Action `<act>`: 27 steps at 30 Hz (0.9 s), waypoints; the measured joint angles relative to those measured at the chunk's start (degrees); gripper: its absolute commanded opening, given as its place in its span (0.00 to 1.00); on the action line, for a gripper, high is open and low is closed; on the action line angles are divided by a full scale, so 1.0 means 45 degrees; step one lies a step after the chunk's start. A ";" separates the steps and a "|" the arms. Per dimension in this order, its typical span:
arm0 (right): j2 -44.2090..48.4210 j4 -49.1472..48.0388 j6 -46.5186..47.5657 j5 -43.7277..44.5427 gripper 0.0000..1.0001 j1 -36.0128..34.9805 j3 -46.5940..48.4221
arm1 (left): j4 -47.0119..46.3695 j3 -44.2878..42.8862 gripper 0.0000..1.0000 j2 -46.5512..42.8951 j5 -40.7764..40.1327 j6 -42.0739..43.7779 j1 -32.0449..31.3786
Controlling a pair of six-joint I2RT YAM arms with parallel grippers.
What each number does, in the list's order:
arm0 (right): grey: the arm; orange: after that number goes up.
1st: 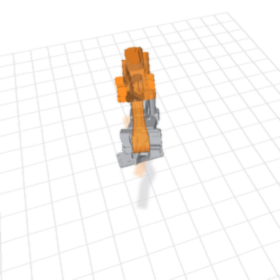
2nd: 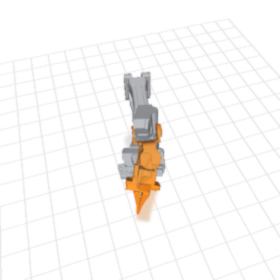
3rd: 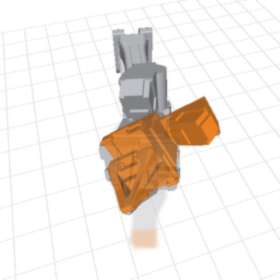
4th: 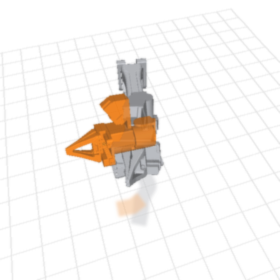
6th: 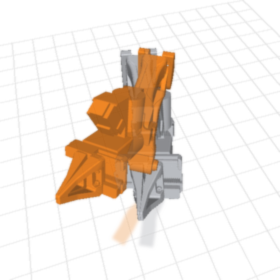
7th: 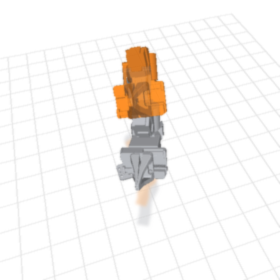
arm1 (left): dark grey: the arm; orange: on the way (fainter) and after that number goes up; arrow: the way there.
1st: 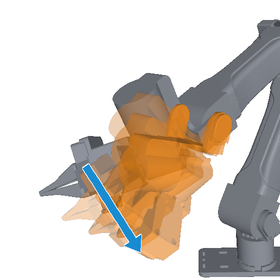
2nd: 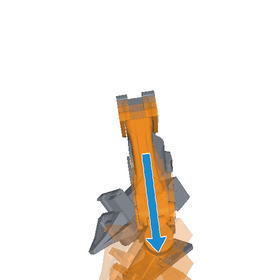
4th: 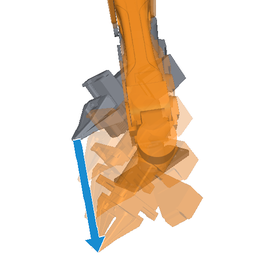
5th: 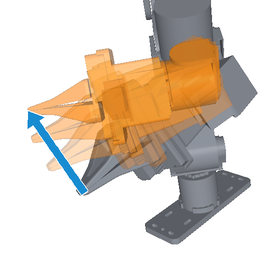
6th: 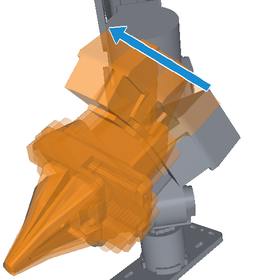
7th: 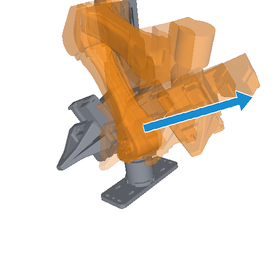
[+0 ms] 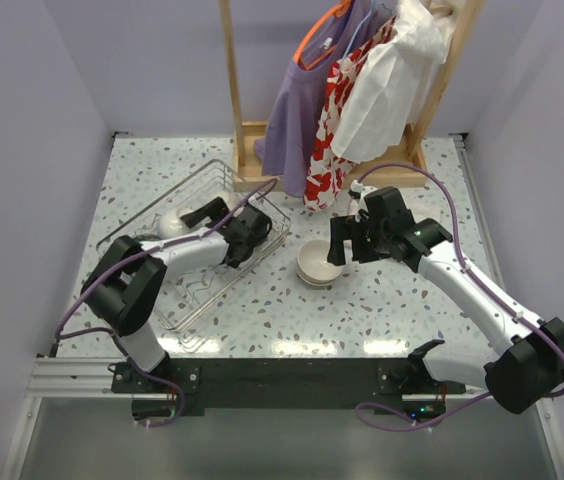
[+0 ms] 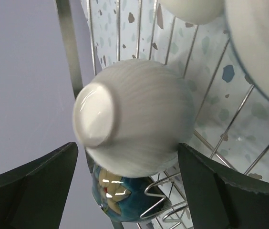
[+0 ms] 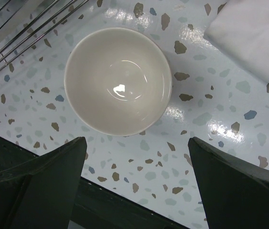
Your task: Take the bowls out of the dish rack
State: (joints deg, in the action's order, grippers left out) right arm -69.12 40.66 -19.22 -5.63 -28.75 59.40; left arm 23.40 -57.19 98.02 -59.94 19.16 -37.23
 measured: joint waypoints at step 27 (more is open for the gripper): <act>0.0005 0.0000 -0.0044 0.0000 0.93 0.0000 0.0000 | 0.2594 -0.1326 1.00 -0.2812 0.2851 -0.5236 0.0923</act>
State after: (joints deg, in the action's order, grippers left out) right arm -69.10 40.66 -19.42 -5.63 -28.75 59.40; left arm 35.07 -63.16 85.36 -47.11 -4.40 -33.08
